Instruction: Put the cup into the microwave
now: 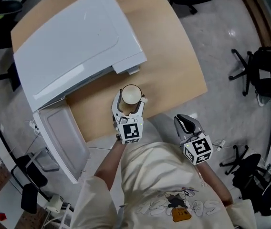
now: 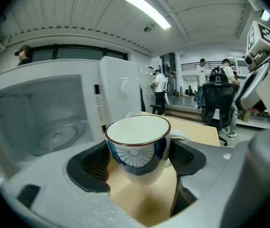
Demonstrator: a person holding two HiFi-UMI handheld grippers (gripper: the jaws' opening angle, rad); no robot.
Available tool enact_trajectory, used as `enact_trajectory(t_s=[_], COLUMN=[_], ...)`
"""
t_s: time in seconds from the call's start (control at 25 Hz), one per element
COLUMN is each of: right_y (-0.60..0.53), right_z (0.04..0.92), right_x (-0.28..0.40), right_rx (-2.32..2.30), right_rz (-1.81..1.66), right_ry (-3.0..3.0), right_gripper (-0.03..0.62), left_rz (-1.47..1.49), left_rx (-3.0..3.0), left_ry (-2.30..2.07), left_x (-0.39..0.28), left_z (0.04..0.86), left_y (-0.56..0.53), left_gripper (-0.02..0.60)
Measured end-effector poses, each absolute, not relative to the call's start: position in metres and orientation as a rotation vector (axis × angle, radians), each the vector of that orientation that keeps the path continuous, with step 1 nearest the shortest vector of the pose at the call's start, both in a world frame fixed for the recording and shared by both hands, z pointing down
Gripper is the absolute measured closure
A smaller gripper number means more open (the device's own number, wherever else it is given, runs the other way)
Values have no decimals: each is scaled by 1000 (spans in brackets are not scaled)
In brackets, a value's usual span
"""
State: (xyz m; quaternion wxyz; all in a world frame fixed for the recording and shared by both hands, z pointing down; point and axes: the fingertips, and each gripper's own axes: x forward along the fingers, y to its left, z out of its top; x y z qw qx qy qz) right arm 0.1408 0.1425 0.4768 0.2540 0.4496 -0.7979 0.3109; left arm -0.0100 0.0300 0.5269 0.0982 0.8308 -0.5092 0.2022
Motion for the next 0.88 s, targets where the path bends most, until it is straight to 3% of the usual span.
enact_trajectory(t_s=[0.36,0.88], right_y=[116,104], right_z=[468,466], right_x=[68,51], right_rx=[1048,1103], right_rz=[771,764], right_ry=[-2300,-2240], right_gripper=[553,553], left_rz=[531,466], left_rx=[2106,2081], left_ry=[-1980,-2048], left_x=[-171,-201], left_z=[501,515], left_y=[-20,-118], left_gripper=[196,196])
